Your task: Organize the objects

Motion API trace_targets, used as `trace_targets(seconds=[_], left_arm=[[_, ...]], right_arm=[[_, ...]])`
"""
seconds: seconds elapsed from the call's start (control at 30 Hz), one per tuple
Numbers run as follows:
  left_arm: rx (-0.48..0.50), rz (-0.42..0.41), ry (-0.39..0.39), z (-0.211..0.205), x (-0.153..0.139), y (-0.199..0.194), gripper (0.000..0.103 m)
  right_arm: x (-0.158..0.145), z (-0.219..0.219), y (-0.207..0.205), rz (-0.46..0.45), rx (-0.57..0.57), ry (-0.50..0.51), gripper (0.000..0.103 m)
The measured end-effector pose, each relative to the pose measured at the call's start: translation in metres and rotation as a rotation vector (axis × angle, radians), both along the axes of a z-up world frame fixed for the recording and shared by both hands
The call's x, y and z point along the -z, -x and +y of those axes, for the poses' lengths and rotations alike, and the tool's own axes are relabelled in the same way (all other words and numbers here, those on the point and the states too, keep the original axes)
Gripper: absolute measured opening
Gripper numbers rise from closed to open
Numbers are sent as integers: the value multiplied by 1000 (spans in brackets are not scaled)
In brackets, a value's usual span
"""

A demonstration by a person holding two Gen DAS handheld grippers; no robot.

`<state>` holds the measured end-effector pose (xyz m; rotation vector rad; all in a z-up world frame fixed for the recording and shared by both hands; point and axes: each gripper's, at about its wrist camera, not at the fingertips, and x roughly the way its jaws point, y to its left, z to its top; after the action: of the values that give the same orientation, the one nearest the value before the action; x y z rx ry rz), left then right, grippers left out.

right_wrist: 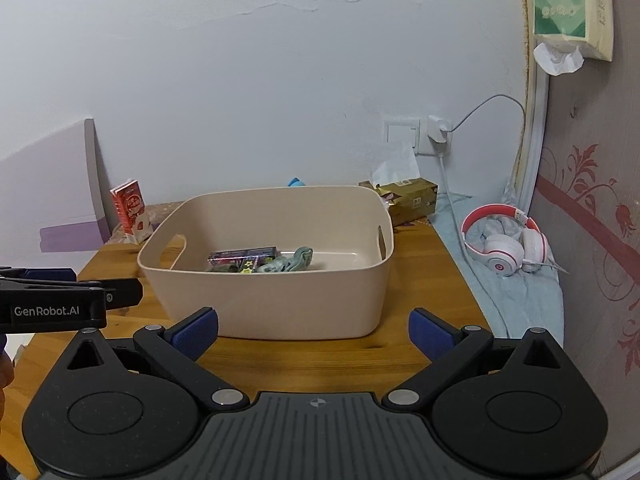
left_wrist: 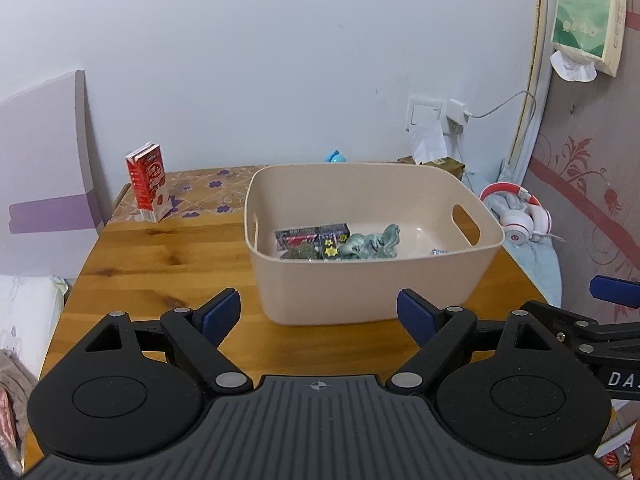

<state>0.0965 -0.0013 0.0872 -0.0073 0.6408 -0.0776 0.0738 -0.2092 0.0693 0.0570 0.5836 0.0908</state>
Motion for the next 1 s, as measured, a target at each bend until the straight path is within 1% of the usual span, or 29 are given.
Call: trace_targets(seconds=[0.13,0.27,0.37,0.47,0.6,0.77,0.87,1.0], left_arm=[[0,-4,-15,3,-2,12,87],[-4,-6,-5,7,1,27,87],[5,15,7,8,7,38,87],[6,30,15,9,12,46,87],[6,25,-5,9,14,54,87],[39,23,-29,4,14,59,87],[48,22,-26,4,14,59,87],[39,17,-19,10,14,59,87]], right_arm=[[0,-1,18,-7,-4,-15,103],[-2,-1,34,-19,12,15,103],[-4,1,42,-27,13,36,103],[-5,2,47,-17,10,43,103],[-8,7,54,-26,2,33,103],[-9,9,61,-27,-2,15,103],[-8,7,61,-17,7,2,103],[-5,5,61,4,13,2,103]])
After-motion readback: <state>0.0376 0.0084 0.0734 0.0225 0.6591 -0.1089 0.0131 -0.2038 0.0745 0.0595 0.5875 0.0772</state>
